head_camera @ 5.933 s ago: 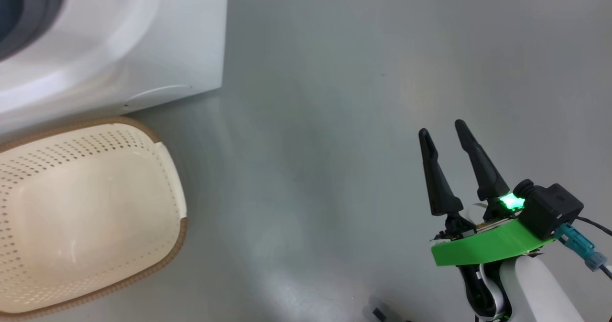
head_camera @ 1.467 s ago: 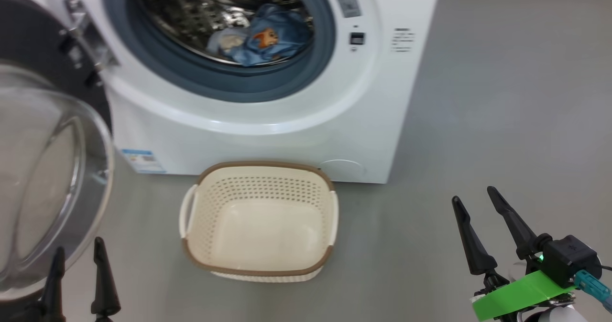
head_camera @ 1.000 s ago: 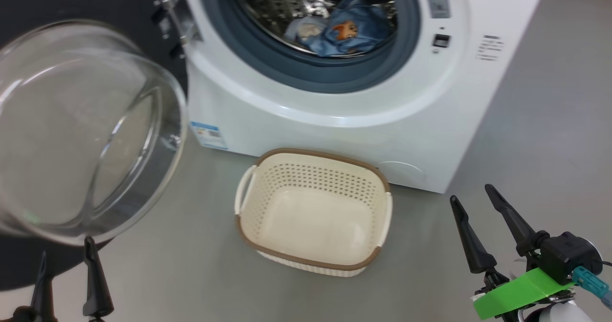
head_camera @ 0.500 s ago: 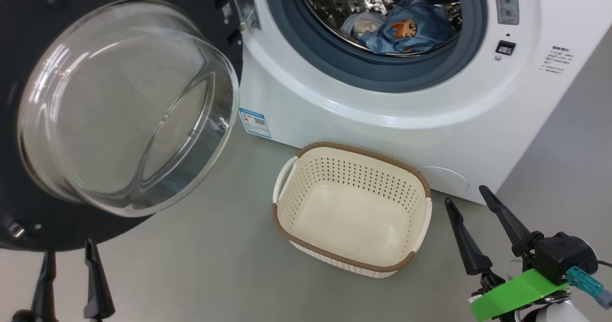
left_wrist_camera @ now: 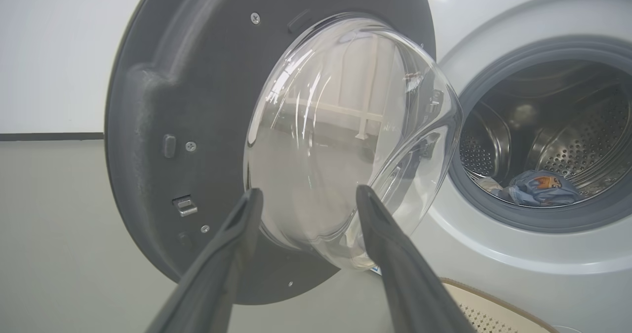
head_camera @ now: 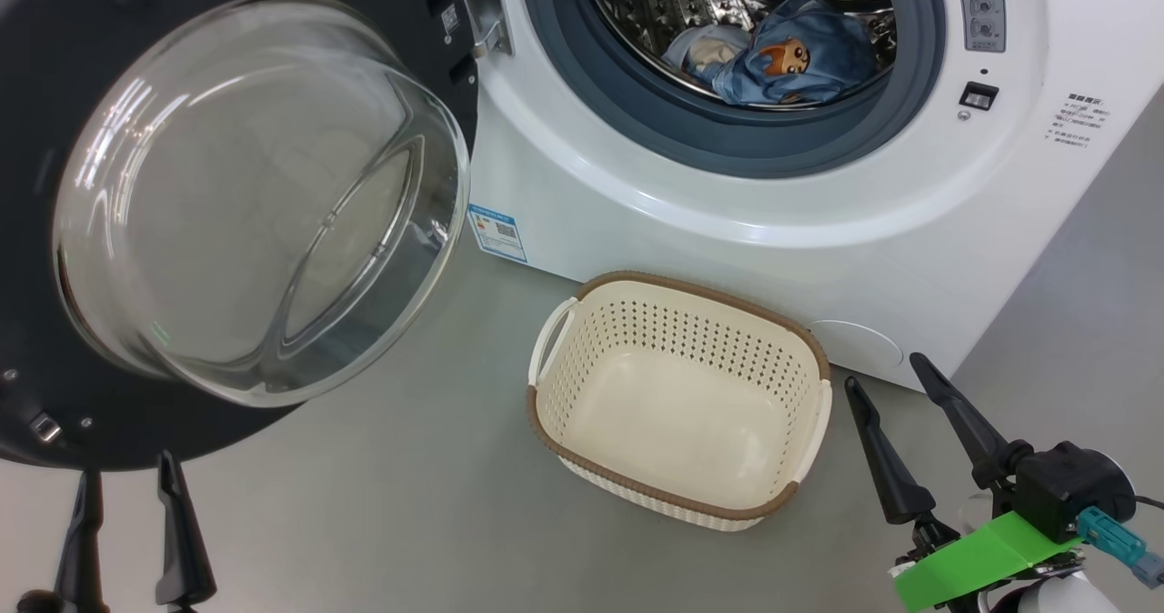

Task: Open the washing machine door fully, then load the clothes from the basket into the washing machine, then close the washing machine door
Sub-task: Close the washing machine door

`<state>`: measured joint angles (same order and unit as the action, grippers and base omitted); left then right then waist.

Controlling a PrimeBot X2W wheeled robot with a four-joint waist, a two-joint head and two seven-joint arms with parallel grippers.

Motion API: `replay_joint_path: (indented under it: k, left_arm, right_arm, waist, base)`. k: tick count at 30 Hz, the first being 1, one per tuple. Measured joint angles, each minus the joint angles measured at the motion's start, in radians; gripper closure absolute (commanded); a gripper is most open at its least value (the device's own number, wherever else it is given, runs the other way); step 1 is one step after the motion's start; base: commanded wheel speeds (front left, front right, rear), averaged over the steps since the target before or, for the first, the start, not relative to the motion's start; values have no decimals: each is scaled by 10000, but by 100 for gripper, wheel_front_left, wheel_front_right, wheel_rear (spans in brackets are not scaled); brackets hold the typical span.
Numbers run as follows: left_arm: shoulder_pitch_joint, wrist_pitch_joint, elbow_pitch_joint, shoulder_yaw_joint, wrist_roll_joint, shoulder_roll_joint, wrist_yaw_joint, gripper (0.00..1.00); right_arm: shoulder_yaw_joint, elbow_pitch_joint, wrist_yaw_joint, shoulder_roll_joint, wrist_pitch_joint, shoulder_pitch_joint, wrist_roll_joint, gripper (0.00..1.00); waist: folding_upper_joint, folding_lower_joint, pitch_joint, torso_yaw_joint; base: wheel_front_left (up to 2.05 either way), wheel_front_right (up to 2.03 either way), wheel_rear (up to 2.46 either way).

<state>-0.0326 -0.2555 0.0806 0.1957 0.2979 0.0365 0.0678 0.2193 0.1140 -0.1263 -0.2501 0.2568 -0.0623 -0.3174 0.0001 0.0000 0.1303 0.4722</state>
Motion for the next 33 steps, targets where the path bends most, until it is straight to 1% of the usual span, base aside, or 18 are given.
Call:
replay_joint_path:
  k: [3, 4, 5, 6, 7, 8, 11, 14, 16, 18, 20, 24, 26, 30, 33]
  left_arm:
    - [-16, 0, -75, 10, 236, -2, 4, 0]
    - [-16, 0, -107, 33, 362, -4, 8, 7]
    - [-16, 0, -134, 73, 506, -4, 25, 50]
    - [-15, 0, -134, 127, 813, -6, 81, 72]
    - [-12, 0, -136, 232, 1223, -17, 144, 97]
    - [5, 0, -146, 397, 1603, -29, 211, 100]
    - [110, 0, -221, 832, 2623, -29, 430, 100]
    - [363, 0, -322, 1172, 4498, -50, 550, 100]
    - [544, -4, -522, 1409, 5287, -56, 550, 100]
    - [732, 38, -761, 1415, 6372, 115, 558, 100]
    - [943, 353, -984, 1574, 7398, 596, 562, 100]
    - [1350, 1480, -819, 1996, 9131, 1877, 562, 100]
    - [1595, 2387, -370, 2167, 10188, 2410, 562, 100]
    - [2097, 4326, 669, 2447, 12218, 3095, 541, 100]
    - [2590, 5605, 1409, 2780, 13584, 3662, 267, 100]
  right_arm:
    - [8, 0, 0, -2, 0, 0, 0, 0]
    - [8, 0, 0, -2, 0, 0, 0, 0]
    - [6, 0, 0, -2, 0, 0, 0, 0]
    - [6, 0, 0, -2, 0, 0, 0, 0]
    - [0, 0, 0, -2, 0, 0, 0, 0]
    - [-12, 0, 0, 0, 0, 0, 0, 0]
    - [-40, 0, 0, 15, 0, 2, 0, 0]
    - [-82, -2, 0, 40, 0, 5, 0, 0]
    - [-111, -2, 0, 71, 0, 5, 0, 0]
    - [-161, -2, 0, 109, -2, 7, 0, 0]
    - [-199, -2, 0, 142, 0, 9, 0, 0]
    - [-228, -4, 0, 194, 0, 16, 0, 0]
    - [-224, -4, 0, 201, 0, 18, 0, 0]
    - [-222, -4, 0, 201, 0, 21, 0, 0]
    - [-213, -4, 0, 205, 0, 25, 0, 0]
  waist:
    - [0, 0, 29, 4]
    - [0, 0, 38, 6]
    - [0, 0, 47, 9]
    - [0, 1, 51, 13]
    - [0, 0, 57, 21]
    - [0, 0, 59, 31]
    - [0, 0, 69, 60]
    - [0, 0, 82, 96]
    - [0, 0, 97, 121]
    - [0, 0, 103, 155]
    - [0, 0, 102, 194]
    - [0, 0, 85, 248]
    - [0, 0, 78, 243]
    - [0, 0, 71, 246]
    - [0, -1, 68, 272]
  base:
    - [0, 0, 0]
    - [0, 0, 0]
    - [0, 0, 0]
    - [0, 0, 0]
    - [0, 0, 0]
    - [0, 0, 0]
    - [0, 0, 0]
    - [0, 0, 0]
    - [0, 0, 0]
    - [0, 0, 0]
    - [0, 0, 0]
    - [0, 0, 0]
    - [0, 0, 0]
    - [0, 0, 0]
    - [0, 0, 0]
